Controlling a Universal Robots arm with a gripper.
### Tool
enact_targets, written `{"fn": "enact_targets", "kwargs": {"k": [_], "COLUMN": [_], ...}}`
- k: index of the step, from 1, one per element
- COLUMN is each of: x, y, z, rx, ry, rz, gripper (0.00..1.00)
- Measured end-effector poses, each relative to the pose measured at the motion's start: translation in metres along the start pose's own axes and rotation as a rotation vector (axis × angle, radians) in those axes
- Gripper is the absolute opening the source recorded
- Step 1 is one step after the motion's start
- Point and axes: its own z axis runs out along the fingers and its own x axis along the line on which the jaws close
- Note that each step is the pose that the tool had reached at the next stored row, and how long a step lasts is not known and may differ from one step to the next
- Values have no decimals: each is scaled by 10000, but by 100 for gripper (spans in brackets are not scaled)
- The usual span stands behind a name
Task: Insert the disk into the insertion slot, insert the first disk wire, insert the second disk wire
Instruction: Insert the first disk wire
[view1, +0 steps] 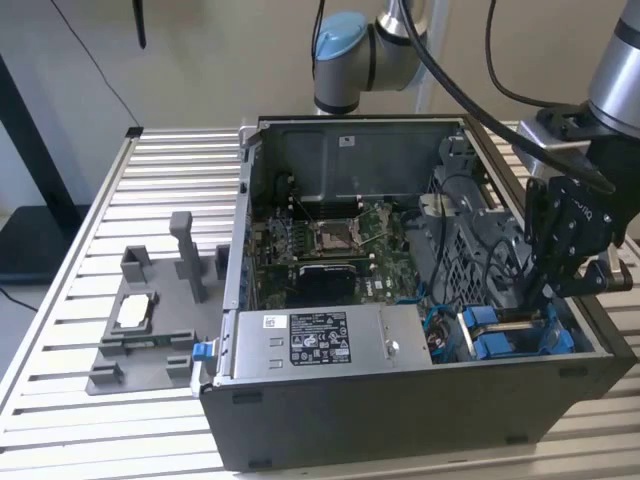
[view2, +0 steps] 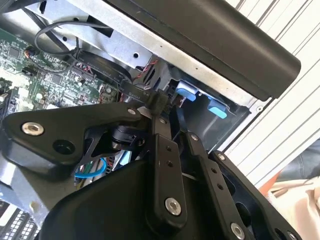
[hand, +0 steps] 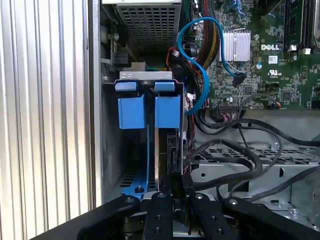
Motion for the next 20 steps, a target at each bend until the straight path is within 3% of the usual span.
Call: {"fn": "enact_targets", "kwargs": {"k": [20], "x": [2], "y": [-2], "z": [53], "rx": [-2], "ry": [-14], "rz": [61], "gripper": [19]}}
